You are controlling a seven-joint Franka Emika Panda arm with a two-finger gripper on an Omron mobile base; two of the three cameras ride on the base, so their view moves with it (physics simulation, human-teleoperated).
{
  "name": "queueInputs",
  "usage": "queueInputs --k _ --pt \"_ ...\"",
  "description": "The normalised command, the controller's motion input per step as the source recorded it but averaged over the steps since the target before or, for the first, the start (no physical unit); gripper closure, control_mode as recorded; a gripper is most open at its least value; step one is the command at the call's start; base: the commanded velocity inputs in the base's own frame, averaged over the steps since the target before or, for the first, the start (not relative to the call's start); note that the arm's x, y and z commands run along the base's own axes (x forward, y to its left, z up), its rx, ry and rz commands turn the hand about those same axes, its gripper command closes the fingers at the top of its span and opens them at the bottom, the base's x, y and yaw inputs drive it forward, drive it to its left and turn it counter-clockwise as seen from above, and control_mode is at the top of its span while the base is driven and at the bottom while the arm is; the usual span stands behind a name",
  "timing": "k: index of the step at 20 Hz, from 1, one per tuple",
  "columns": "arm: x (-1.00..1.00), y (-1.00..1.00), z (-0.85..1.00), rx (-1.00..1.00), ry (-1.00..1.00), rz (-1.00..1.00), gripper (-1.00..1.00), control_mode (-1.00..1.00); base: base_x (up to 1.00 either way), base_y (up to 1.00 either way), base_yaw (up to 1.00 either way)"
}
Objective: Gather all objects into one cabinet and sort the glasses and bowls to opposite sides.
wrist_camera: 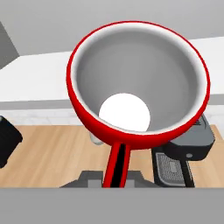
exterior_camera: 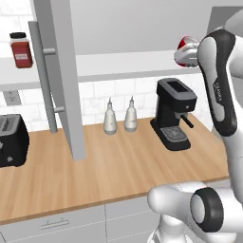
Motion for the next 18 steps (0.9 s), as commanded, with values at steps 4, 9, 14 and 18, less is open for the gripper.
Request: queueInputs --k 4,9,14,18 --pt "-1.0 0.03 -0.03 0.0 0.0 0.06 1.0 -1.0 0.0 0.0 0.0" --pt "-0.92 0.17 -0.04 0.0 0.0 0.06 1.0 -1.0 0.0 0.0 0.0" --pt "-0.02 0.0 0.0 0.0 0.01 0.0 1.0 -1.0 0.0 0.0 0.0" --pt "0.0 0.0 0.0 0.0 0.0 0.0 1.0 -1.0 0.0 0.0 0.0"
